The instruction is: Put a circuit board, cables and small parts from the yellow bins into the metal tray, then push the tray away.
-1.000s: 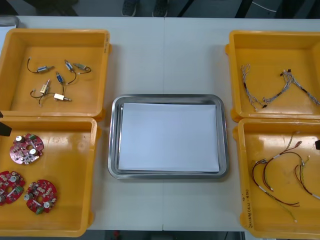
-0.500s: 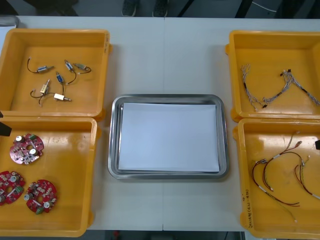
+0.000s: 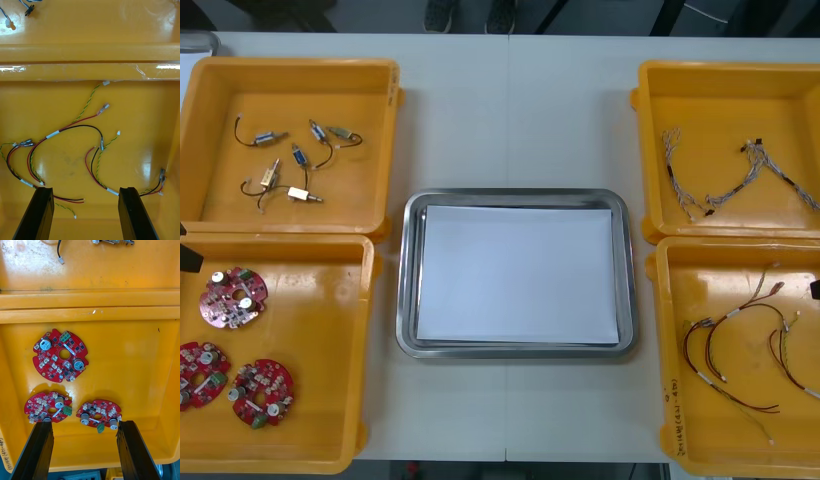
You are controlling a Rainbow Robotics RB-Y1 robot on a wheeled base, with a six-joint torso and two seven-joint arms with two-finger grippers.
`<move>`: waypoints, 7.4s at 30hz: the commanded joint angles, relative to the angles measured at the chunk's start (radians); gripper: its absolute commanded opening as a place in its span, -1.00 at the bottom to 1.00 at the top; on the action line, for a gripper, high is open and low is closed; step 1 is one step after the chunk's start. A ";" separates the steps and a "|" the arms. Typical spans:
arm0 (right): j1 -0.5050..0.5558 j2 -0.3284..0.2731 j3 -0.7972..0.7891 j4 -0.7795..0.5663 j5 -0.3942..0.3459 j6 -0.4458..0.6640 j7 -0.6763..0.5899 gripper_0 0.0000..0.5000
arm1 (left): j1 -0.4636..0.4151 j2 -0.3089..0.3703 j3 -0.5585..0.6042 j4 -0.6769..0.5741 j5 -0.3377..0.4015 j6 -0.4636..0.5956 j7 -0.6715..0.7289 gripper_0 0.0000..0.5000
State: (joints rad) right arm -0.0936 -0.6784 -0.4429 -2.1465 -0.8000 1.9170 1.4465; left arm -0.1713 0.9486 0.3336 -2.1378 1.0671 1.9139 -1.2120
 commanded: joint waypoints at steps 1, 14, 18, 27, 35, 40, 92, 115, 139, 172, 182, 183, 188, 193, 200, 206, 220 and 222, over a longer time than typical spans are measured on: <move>0.015 -0.036 0.004 -0.003 -0.007 0.003 -0.032 1.00 | 0.018 0.047 0.035 -0.027 -0.009 0.006 -0.067 1.00; 0.015 -0.036 0.004 -0.003 -0.007 0.003 -0.032 1.00 | 0.018 0.047 0.035 -0.027 -0.009 0.006 -0.067 1.00; 0.015 -0.036 0.004 -0.003 -0.007 0.003 -0.032 1.00 | 0.018 0.047 0.035 -0.027 -0.009 0.006 -0.067 1.00; 0.015 -0.036 0.004 -0.003 -0.007 0.003 -0.032 1.00 | 0.018 0.047 0.035 -0.027 -0.009 0.006 -0.067 1.00; 0.015 -0.036 0.004 -0.003 -0.007 0.003 -0.032 1.00 | 0.018 0.047 0.035 -0.027 -0.009 0.006 -0.067 1.00; 0.015 -0.036 0.004 -0.003 -0.007 0.003 -0.032 1.00 | 0.018 0.047 0.035 -0.027 -0.009 0.006 -0.067 1.00; 0.044 -0.023 -0.076 -0.055 -0.021 0.003 -0.003 1.00 | 0.105 0.021 -0.015 -0.008 -0.053 -0.095 -0.070 1.00; 0.377 -0.020 -0.114 -0.185 -0.036 -0.187 0.055 1.00 | 0.317 0.021 -0.053 -0.008 -0.093 -0.355 -0.098 1.00; 0.626 -0.090 -0.048 -0.112 -0.065 -0.576 0.376 1.00 | 0.437 0.015 -0.192 -0.002 -0.292 -0.512 -0.083 1.00; 0.517 -0.250 0.173 0.142 -0.168 -0.699 0.667 1.00 | 0.446 -0.016 -0.323 0.102 -0.381 -0.665 -0.058 1.00; 0.476 -0.270 0.225 0.189 -0.153 -0.701 0.673 1.00 | 0.446 -0.016 -0.340 0.102 -0.386 -0.679 -0.046 1.00; 0.472 -0.271 0.231 0.195 -0.151 -0.705 0.676 1.00 | 0.446 -0.017 -0.343 0.102 -0.389 -0.681 -0.046 1.00; 0.466 -0.280 0.274 0.224 -0.142 -0.754 0.687 1.00 | 0.446 -0.017 -0.349 0.102 -0.391 -0.685 -0.043 1.00; 0.463 -0.294 0.299 0.237 -0.139 -0.777 0.692 1.00 | 0.446 -0.016 -0.352 0.102 -0.394 -0.690 -0.043 1.00; 0.463 -0.297 0.317 0.263 -0.136 -0.803 0.707 1.00 | 0.446 -0.016 -0.369 0.102 -0.394 -0.714 -0.037 1.00; 0.463 -0.297 0.326 0.289 -0.136 -0.837 0.729 1.00 | 0.446 -0.016 -0.369 0.102 -0.403 -0.714 -0.037 1.00; 0.474 -0.297 0.348 0.309 -0.146 -0.871 0.741 1.00 | 0.447 -0.016 -0.369 0.102 -0.407 -0.714 -0.040 -1.00; 0.476 -0.297 0.349 0.309 -0.150 -0.872 0.741 1.00 | 0.447 -0.016 -0.369 0.102 -0.407 -0.714 -0.041 -1.00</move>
State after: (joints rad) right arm 0.3759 -0.9374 -0.1164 -1.8378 -0.9435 1.0557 2.1568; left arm 0.2460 0.9452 -0.0256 -2.0338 0.6706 1.2092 -1.2121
